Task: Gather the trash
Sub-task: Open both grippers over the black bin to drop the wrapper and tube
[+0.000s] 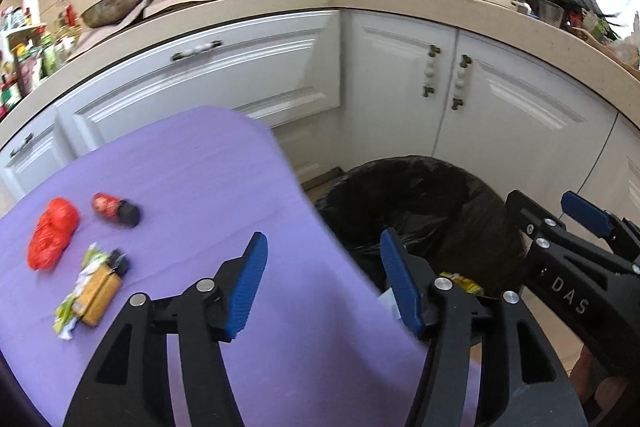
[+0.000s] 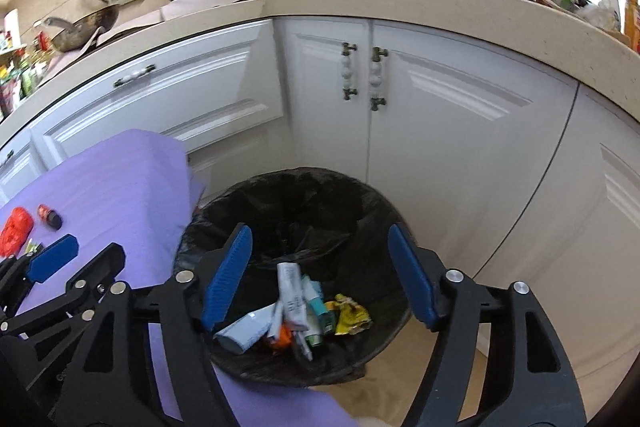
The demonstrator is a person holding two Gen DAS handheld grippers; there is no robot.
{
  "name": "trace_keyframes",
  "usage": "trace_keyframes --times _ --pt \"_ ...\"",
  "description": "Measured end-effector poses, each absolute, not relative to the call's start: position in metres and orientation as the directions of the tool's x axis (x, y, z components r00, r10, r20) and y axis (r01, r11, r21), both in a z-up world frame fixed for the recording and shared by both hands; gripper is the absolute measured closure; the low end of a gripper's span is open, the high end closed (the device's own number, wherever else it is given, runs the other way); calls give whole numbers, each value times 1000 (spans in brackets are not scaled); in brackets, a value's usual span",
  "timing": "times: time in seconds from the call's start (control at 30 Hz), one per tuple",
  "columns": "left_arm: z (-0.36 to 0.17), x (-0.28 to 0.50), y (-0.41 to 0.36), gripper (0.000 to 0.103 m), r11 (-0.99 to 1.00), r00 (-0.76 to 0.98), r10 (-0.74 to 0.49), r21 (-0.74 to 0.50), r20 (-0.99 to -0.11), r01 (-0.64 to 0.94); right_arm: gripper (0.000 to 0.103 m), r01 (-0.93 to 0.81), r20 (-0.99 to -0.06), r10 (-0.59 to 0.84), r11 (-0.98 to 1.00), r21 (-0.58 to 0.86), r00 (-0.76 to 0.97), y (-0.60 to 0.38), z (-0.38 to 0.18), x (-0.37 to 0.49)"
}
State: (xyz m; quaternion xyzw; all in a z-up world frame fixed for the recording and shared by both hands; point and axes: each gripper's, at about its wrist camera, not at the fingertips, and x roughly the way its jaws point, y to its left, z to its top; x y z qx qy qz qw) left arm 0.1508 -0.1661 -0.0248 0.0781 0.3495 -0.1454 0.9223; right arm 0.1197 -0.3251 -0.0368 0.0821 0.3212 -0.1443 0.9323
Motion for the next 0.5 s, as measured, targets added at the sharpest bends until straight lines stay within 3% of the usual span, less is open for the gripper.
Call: trace_keyframes --times 0.1,0.5 --pt "-23 144 -138 41 957 733 -170 68 -659 283 23 291 -616 -200 955 49 762 -302 -33 119" --pt "-5 118 -17 34 989 795 16 124 -607 75 21 123 -619 -71 992 42 782 -197 -18 135"
